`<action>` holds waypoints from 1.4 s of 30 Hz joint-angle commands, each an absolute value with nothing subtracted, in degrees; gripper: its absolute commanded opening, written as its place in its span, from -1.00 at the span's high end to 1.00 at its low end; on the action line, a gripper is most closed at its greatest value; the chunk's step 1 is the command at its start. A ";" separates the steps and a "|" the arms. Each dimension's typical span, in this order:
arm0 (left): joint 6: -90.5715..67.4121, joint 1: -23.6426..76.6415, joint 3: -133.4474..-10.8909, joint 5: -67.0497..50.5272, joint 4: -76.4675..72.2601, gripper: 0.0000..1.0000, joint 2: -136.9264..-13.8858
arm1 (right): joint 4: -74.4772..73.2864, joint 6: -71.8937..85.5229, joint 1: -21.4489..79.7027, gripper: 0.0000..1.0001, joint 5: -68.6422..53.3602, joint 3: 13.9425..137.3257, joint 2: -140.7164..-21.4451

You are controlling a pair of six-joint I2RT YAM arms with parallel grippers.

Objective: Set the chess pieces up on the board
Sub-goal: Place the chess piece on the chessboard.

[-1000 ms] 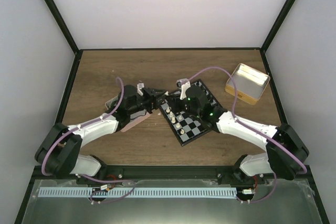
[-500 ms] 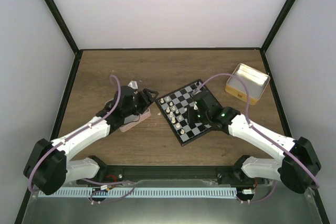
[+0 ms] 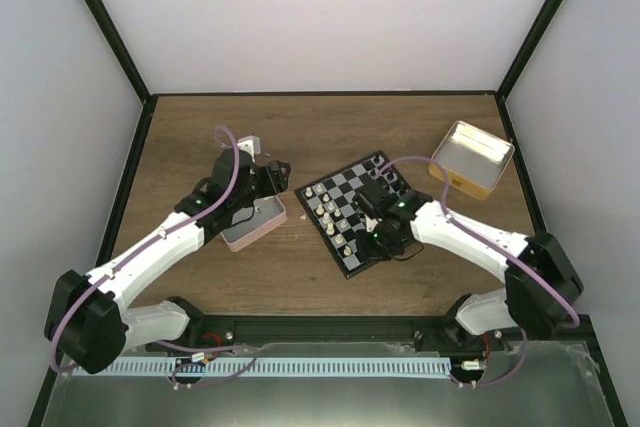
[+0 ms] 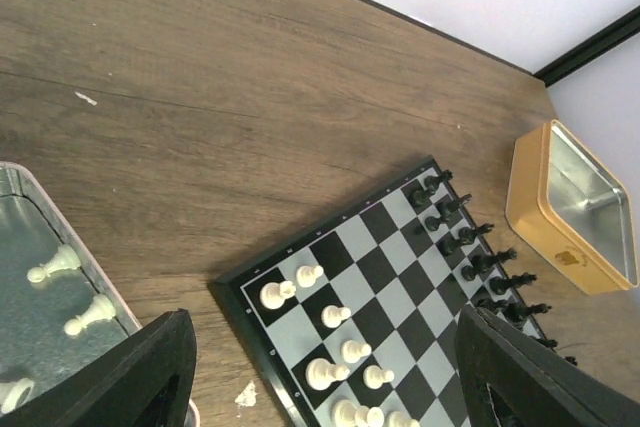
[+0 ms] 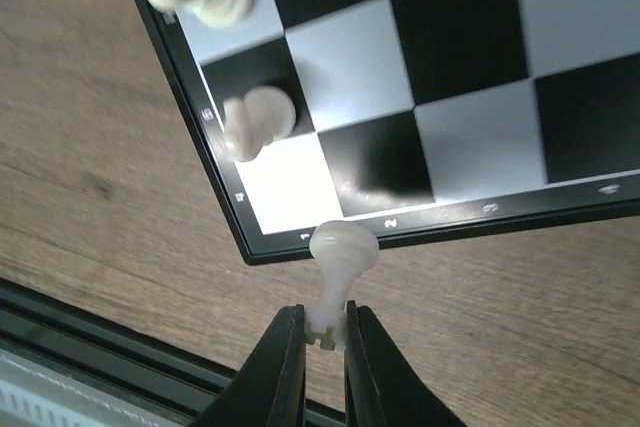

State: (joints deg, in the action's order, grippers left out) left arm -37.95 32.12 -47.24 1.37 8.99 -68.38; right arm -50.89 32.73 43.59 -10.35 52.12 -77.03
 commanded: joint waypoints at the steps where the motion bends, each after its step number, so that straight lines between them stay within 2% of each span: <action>1: -33.11 31.47 -47.08 2.68 9.66 -0.47 -66.27 | -53.57 31.56 45.09 0.98 -15.54 55.03 -81.65; 16: -31.49 29.72 -44.28 2.18 9.08 -0.51 -64.52 | -51.66 32.91 46.41 0.84 -16.15 57.81 -89.03; 21: -31.60 29.37 -44.00 1.38 8.89 -0.51 -64.78 | -51.38 32.75 46.49 0.45 -15.39 58.08 -89.73; 23: -31.64 29.23 -43.90 1.32 8.97 -0.51 -64.78 | -50.57 32.70 46.49 0.38 -15.41 57.94 -89.36; 26: -31.80 28.93 -43.62 1.33 9.06 -0.52 -64.69 | -49.60 32.80 46.51 0.40 -15.17 57.24 -89.12; 33: -31.99 28.52 -43.49 0.97 9.14 -0.52 -64.87 | -47.36 32.79 46.53 0.59 -14.93 56.03 -89.54; 42: -32.21 28.15 -43.57 1.26 9.99 -0.52 -64.79 | -46.21 32.52 46.56 0.59 -13.32 55.57 -90.26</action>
